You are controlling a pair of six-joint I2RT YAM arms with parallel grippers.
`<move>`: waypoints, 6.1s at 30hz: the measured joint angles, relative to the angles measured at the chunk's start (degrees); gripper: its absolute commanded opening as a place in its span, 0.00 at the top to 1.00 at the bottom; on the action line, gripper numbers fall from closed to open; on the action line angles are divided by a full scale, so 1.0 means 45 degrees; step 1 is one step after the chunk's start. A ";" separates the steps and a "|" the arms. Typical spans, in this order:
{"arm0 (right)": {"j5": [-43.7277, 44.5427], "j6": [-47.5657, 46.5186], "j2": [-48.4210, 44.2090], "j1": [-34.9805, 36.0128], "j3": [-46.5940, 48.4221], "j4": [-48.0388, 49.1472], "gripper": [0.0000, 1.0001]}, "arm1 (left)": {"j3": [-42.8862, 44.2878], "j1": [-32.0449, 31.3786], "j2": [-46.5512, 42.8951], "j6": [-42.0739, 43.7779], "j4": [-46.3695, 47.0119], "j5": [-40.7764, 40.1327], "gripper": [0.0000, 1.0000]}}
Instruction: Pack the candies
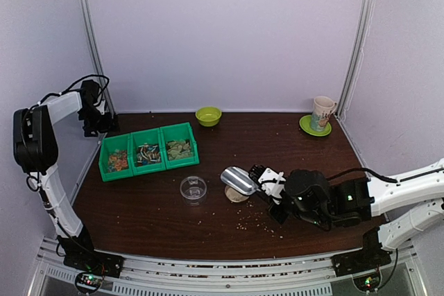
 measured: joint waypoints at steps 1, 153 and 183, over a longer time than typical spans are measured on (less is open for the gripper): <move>0.0000 0.0000 -0.0005 0.0000 0.0005 -0.0010 1.00 | 0.0000 0.0019 0.0083 0.0000 -0.0024 -0.0155 0.04; -0.0782 -0.0452 -0.0253 0.0243 0.0369 -0.0748 1.00 | -0.2171 -0.2788 0.1234 0.2633 -0.1462 0.1355 0.59; -0.0976 -0.0452 -0.0073 0.0277 0.0393 -0.0767 1.00 | -0.3565 -0.2875 0.0015 0.1831 -0.0967 0.1506 1.00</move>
